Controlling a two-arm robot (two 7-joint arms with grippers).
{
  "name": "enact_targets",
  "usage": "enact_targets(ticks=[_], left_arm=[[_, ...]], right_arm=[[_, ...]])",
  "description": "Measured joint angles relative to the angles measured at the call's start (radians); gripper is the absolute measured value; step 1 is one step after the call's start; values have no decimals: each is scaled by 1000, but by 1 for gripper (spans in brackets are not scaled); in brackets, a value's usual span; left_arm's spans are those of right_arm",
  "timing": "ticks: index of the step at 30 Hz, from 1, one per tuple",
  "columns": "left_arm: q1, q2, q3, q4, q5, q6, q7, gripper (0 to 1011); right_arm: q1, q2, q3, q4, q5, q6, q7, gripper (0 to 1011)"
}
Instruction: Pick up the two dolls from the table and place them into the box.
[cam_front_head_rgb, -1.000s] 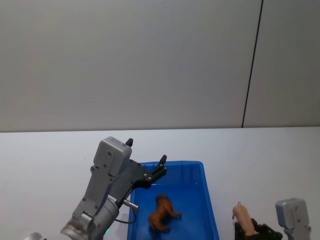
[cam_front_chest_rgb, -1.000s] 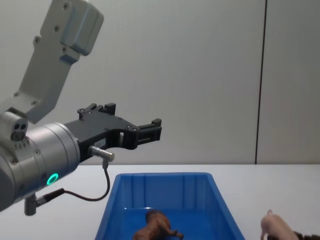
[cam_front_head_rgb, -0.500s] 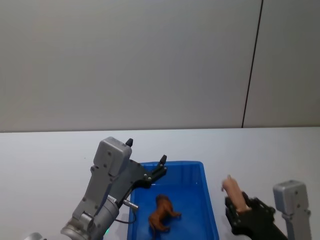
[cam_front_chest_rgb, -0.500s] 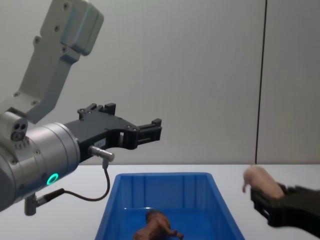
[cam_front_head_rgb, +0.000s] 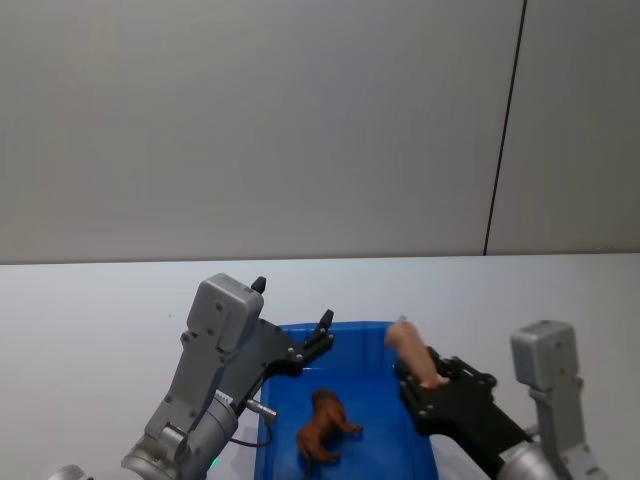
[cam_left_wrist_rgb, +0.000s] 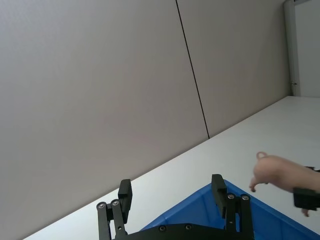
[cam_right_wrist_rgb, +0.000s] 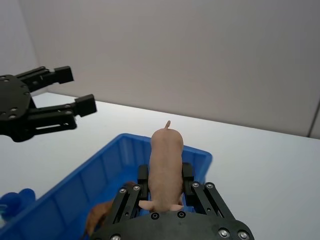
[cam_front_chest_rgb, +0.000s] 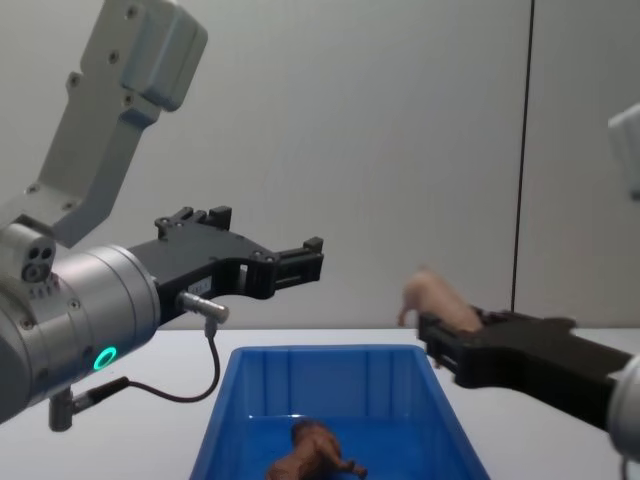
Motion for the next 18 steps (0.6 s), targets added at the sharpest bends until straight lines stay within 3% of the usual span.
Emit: enact_targets(ticks=[4,11,17,18], left_arm=[[0,0,0,0,0,0,0,1001],[0,0,0,0,0,0,0,1001],[0,0,0,0,0,0,0,1001],[0,0,0,0,0,0,0,1001]], right_arm=[[26,-15,-4,32,7,1,33,380],[80,-45,-13,102,17,5,85,624],[100,-57,-16,131,20,8,93,772],[103,-59,-16,135,21,8,91,836]])
